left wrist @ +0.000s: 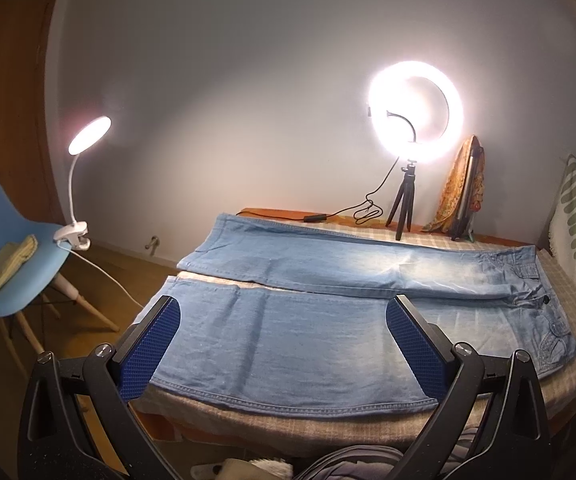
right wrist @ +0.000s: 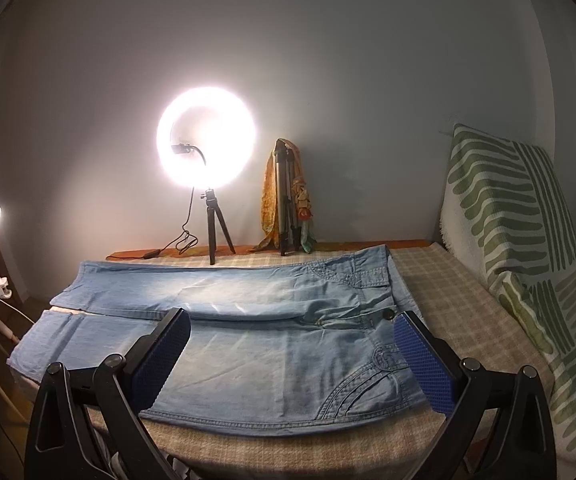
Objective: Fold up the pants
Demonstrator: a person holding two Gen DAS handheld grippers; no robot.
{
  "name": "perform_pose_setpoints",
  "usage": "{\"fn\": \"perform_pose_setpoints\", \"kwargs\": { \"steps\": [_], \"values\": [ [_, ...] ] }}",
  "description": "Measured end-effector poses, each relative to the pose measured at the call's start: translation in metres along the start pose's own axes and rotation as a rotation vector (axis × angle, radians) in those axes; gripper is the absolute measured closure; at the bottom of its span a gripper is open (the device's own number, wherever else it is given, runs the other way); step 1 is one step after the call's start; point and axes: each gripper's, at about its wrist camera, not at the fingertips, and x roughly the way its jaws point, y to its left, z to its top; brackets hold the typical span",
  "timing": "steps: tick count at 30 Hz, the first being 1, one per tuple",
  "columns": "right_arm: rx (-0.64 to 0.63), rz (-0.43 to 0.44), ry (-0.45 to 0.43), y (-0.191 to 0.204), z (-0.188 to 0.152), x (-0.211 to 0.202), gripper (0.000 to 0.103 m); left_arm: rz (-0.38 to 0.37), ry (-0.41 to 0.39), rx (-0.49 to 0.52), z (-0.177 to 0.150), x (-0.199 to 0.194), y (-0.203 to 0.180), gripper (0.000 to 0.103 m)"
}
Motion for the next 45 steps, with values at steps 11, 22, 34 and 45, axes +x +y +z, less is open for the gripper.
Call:
{"fn": "perform_pose_setpoints", "kwargs": {
  "steps": [11, 22, 34, 45],
  "values": [
    [0.003, -0.044, 0.008, 0.006, 0.003, 0.014, 0.000, 0.006, 0.021, -0.010, 0.002, 0.015, 0.008, 0.001],
    [-0.025, -0.050, 0.006, 0.008, 0.007, 0.021, 0.000, -0.023, 0.005, -0.033, 0.006, 0.017, 0.021, 0.001],
    [-0.047, -0.022, -0.003, 0.006, 0.020, 0.034, 0.000, 0.042, -0.029, -0.012, 0.029, 0.018, 0.041, 0.001],
    [-0.119, 0.084, 0.002, 0.016, 0.050, 0.099, 0.000, 0.032, 0.031, -0.001, 0.051, 0.084, 0.063, 0.001]
  ]
}}
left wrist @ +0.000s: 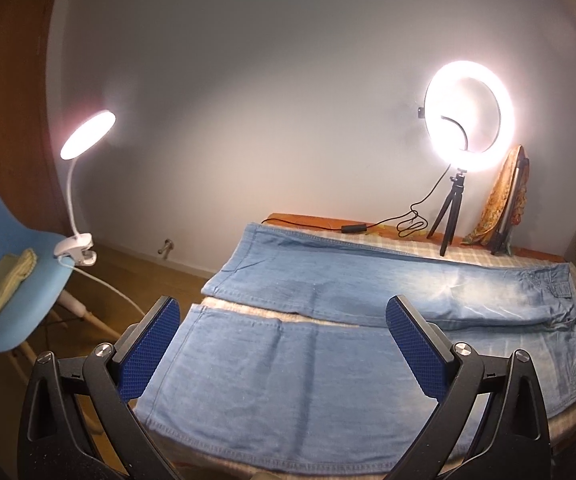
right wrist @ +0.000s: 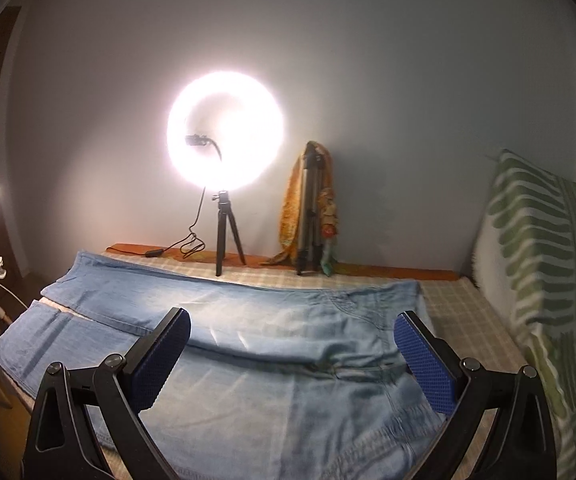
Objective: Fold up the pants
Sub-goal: 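Lower both tools onto the jeans leg hems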
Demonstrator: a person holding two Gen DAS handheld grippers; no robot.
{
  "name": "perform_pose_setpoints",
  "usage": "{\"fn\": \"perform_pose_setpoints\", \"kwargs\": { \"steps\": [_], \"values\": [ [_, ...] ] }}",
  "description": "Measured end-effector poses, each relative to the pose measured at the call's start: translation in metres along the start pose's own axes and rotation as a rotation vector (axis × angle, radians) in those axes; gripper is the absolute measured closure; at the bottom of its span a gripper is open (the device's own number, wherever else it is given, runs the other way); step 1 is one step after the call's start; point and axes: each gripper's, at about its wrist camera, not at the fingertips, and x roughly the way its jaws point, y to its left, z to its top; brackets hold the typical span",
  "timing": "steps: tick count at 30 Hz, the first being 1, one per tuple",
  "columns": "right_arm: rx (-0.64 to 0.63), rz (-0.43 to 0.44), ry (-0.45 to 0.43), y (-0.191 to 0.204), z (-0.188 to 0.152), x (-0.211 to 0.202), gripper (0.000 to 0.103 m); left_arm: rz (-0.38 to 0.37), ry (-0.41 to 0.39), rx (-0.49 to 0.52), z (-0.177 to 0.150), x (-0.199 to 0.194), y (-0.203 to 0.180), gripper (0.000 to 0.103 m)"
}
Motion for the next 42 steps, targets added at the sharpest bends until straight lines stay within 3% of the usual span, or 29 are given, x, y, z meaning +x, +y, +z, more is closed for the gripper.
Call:
{"fn": "perform_pose_setpoints", "kwargs": {
  "steps": [4, 9, 17, 25, 35, 42],
  "values": [
    [-0.026, 0.033, -0.016, 0.000, 0.015, 0.033, 0.000, -0.019, 0.034, 0.010, 0.012, 0.030, 0.001, 0.010],
    [-0.081, 0.163, -0.007, 0.007, 0.035, 0.088, 0.001, -0.050, 0.102, 0.005, 0.024, 0.077, -0.004, 0.016],
    [-0.195, 0.235, 0.062, 0.030, 0.044, 0.191, 0.004, -0.041, 0.173, 0.030, 0.033, 0.149, -0.023, 0.018],
    [-0.252, 0.287, 0.178, 0.042, 0.030, 0.291, 0.006, -0.059, 0.233, 0.006, 0.044, 0.215, -0.035, 0.026],
    [-0.257, 0.342, 0.282, 0.053, 0.002, 0.391, 0.006, -0.050, 0.319, -0.020, 0.042, 0.299, -0.064, 0.027],
    [-0.346, 0.389, 0.369, 0.075, -0.018, 0.442, 0.006, -0.060, 0.390, -0.147, 0.045, 0.350, -0.060, 0.027]
  ]
}}
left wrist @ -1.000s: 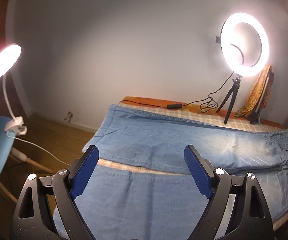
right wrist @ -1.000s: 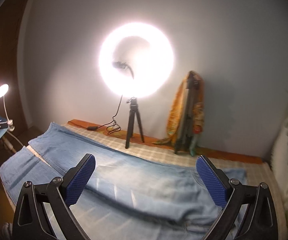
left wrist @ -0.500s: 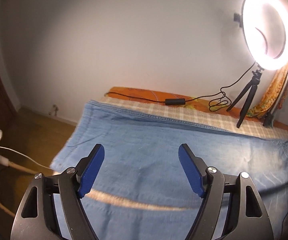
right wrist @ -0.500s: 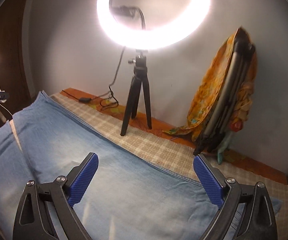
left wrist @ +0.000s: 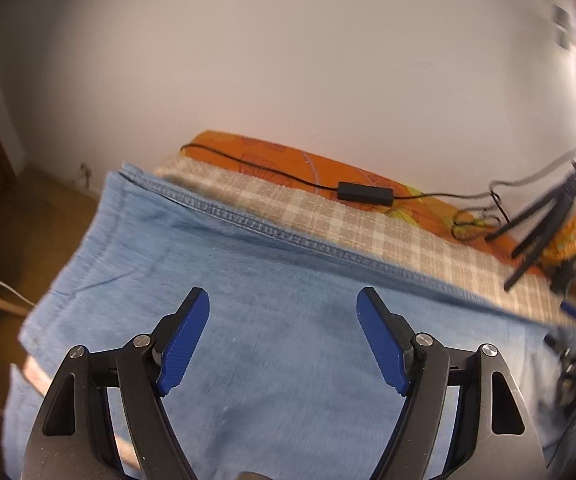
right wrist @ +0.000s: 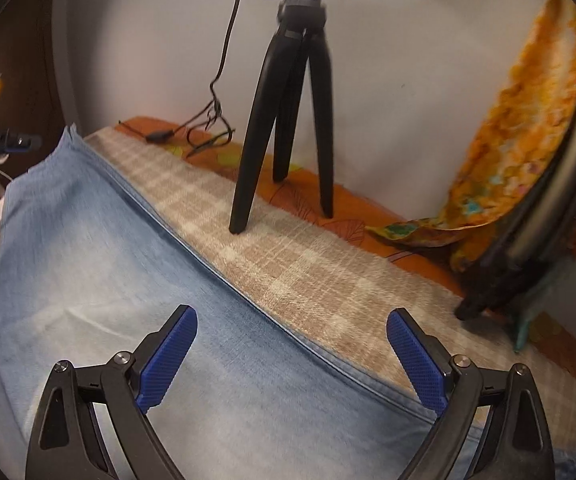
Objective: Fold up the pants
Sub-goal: 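Lower both tools onto the jeans leg hems, then close the right tool on one hem while the left tool grips the other hem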
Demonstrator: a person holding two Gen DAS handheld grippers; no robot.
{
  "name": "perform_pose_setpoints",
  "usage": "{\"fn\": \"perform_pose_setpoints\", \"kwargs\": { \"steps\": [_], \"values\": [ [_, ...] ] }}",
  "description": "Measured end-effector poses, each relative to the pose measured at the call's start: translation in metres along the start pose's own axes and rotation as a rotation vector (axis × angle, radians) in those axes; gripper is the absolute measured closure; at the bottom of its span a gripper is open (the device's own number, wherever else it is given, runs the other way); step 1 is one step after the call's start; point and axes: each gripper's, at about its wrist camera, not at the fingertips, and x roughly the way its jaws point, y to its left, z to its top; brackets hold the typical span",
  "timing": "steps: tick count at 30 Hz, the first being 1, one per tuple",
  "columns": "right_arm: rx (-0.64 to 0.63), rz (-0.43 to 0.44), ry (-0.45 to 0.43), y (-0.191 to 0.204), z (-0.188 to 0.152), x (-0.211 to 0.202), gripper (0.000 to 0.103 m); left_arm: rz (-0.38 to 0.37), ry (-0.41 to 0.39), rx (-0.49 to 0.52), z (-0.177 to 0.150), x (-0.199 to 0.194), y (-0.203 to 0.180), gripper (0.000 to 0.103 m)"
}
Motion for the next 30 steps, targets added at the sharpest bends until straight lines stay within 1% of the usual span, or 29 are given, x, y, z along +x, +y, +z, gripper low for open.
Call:
{"fn": "perform_pose_setpoints", "kwargs": {
  "steps": [4, 5, 6, 7, 8, 9, 10, 11, 13, 15, 18, 22, 25, 27, 28, 30],
  "values": [
    [-0.016, 0.026, 0.057, -0.001, 0.000, 0.021, 0.006, 0.002, -0.004, -0.047, 0.008, 0.019, 0.004, 0.027],
    [-0.017, 0.032, 0.082, -0.001, 0.000, 0.027, 0.009, -0.002, -0.004, -0.060, 0.009, 0.023, 0.006, 0.027],
    [-0.020, 0.045, 0.102, 0.000, -0.001, 0.031, 0.015, -0.003, -0.004, -0.070, 0.011, 0.025, 0.006, 0.027],
    [-0.016, 0.059, 0.099, 0.000, -0.001, 0.031, 0.016, -0.004, -0.005, -0.079, 0.012, 0.027, 0.006, 0.027],
    [-0.017, 0.068, 0.093, 0.001, -0.001, 0.030, 0.023, -0.007, -0.009, -0.090, 0.015, 0.029, 0.007, 0.027],
    [-0.018, 0.088, 0.091, 0.002, -0.001, 0.029, 0.036, -0.010, -0.010, -0.097, 0.017, 0.030, 0.006, 0.027],
    [-0.010, 0.119, 0.093, 0.004, -0.001, 0.028, 0.043, -0.013, -0.010, -0.102, 0.019, 0.031, 0.006, 0.027],
    [-0.001, 0.130, 0.091, 0.006, -0.001, 0.026, 0.058, -0.017, -0.011, -0.110, 0.022, 0.033, 0.004, 0.027],
    [-0.015, 0.118, 0.092, 0.014, -0.001, 0.023, 0.081, -0.015, -0.009, -0.121, 0.025, 0.035, 0.003, 0.027],
    [-0.042, 0.100, 0.099, 0.025, 0.000, 0.019, 0.091, -0.014, -0.004, -0.137, 0.029, 0.038, 0.002, 0.027],
    [-0.075, 0.059, 0.083, 0.037, 0.000, 0.009, 0.095, -0.017, 0.004, -0.179, 0.031, 0.042, 0.006, 0.027],
    [-0.092, 0.048, 0.022, 0.045, -0.005, -0.019, 0.097, -0.016, 0.024, -0.222, 0.035, 0.053, 0.013, 0.027],
    [-0.136, 0.032, -0.011, 0.055, -0.010, -0.038, 0.098, 0.005, 0.032, -0.253, 0.036, 0.062, 0.017, 0.027],
    [-0.154, 0.029, -0.028, 0.059, -0.014, -0.048, 0.098, 0.024, 0.052, -0.271, 0.035, 0.071, 0.020, 0.027],
    [-0.161, 0.025, -0.037, 0.062, -0.016, -0.053, 0.099, 0.045, 0.060, -0.273, 0.034, 0.075, 0.022, 0.029],
    [-0.173, 0.019, -0.046, 0.067, -0.017, -0.057, 0.099, 0.070, 0.064, -0.276, 0.030, 0.079, 0.026, 0.029]
  ]
}}
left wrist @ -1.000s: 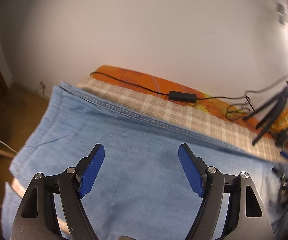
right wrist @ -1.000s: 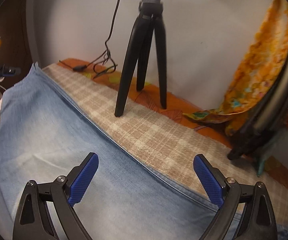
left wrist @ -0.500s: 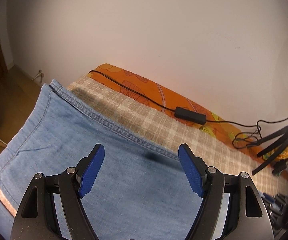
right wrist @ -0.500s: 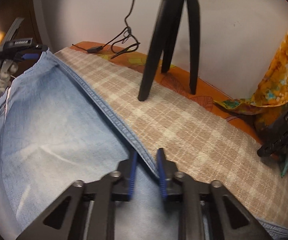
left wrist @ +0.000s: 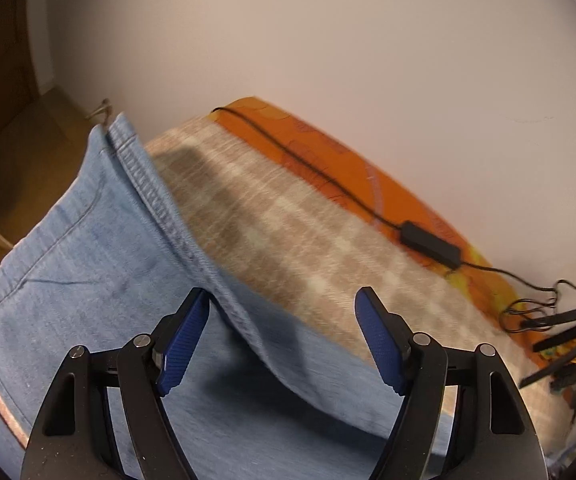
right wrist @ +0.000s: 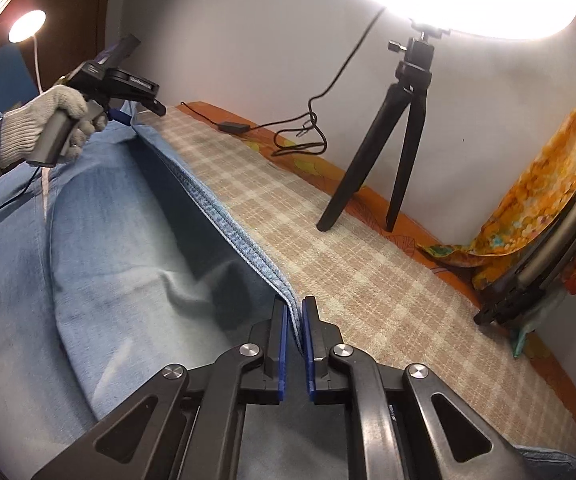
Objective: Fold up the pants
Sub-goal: 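Close the right tool on one hem while the left tool grips the other hem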
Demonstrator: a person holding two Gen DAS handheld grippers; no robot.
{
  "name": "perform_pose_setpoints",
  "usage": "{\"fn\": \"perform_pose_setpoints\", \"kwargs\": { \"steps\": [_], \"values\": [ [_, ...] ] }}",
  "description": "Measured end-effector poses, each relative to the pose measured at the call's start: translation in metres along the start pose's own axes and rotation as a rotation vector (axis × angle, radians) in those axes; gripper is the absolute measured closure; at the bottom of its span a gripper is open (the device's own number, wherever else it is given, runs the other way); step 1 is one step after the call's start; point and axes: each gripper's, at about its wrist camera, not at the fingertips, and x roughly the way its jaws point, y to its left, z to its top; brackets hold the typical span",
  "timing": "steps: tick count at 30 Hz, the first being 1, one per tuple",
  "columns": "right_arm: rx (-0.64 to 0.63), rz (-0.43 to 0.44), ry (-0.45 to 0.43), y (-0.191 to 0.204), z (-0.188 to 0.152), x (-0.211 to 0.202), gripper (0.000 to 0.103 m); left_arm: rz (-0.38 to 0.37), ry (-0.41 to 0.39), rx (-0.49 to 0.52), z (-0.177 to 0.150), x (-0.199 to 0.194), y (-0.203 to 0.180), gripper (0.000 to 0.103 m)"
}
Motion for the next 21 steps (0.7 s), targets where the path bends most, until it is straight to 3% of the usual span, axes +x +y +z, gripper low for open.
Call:
{"fn": "perform_pose_setpoints", "kwargs": {
  "steps": [2, 4, 7, 10, 15, 21],
  "values": [
    [-0.020, -0.008, 0.003, 0.004, 0.000, -0.001, 0.099, 0.021, 0.000, -0.019, -0.001, 0.003, 0.009, 0.037],
    [-0.025, -0.013, 0.004, 0.007, 0.000, -0.001, 0.099, 0.026, 0.000, -0.048, 0.000, 0.004, 0.020, 0.062],
    [-0.014, -0.008, -0.004, 0.006, -0.001, -0.005, 0.099, -0.017, -0.021, -0.092, 0.005, 0.002, 0.039, 0.091],
    [-0.016, -0.015, -0.012, 0.009, 0.000, -0.009, 0.099, -0.081, -0.062, -0.102, 0.004, -0.008, 0.049, 0.095],
    [-0.012, -0.045, -0.024, 0.014, 0.004, -0.021, 0.099, -0.115, -0.123, -0.061, -0.002, -0.040, 0.053, 0.097],
    [-0.030, -0.079, -0.052, 0.035, 0.012, -0.065, 0.100, -0.158, -0.177, -0.034, -0.007, -0.099, 0.068, 0.097]
  ]
}}
